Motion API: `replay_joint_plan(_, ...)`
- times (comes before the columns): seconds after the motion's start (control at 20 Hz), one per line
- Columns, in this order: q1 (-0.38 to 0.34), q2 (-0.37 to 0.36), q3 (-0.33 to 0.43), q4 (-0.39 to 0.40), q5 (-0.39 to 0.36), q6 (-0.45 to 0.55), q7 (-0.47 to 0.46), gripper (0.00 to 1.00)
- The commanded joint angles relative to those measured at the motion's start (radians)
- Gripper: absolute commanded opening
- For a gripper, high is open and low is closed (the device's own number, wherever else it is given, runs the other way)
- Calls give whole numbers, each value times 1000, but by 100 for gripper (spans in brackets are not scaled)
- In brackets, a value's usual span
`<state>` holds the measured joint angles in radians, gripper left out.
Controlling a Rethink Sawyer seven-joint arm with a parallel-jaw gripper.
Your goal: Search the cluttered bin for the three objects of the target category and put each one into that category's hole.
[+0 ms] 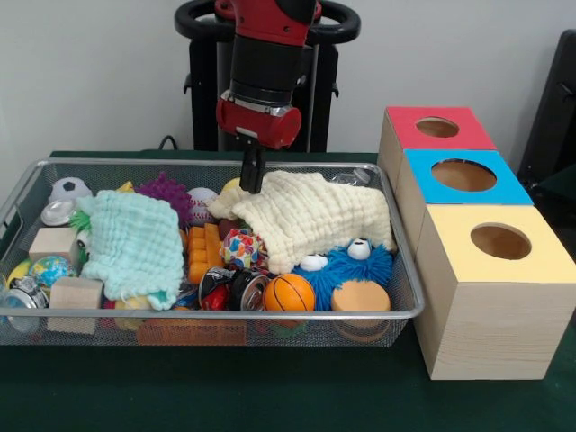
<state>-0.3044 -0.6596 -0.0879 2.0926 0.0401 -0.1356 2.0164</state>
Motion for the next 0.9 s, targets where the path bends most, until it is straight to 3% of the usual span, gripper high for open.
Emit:
replay_joint_plan(0.05, 45, -83, 11, 13, 109, 40, 245, 0)
replay_joint_plan(0.2, 61, -107, -12, 9, 135, 76, 233, 0)
replay_joint_plan(0.25, 52, -105, 0, 22, 142, 54, 234, 100)
replay_joint_plan(0.5, -20, -104, 76, 51, 105, -10, 254, 100)
replay_joint_plan(0.9, -35, -62, 101, 58, 79, -116, 278, 100)
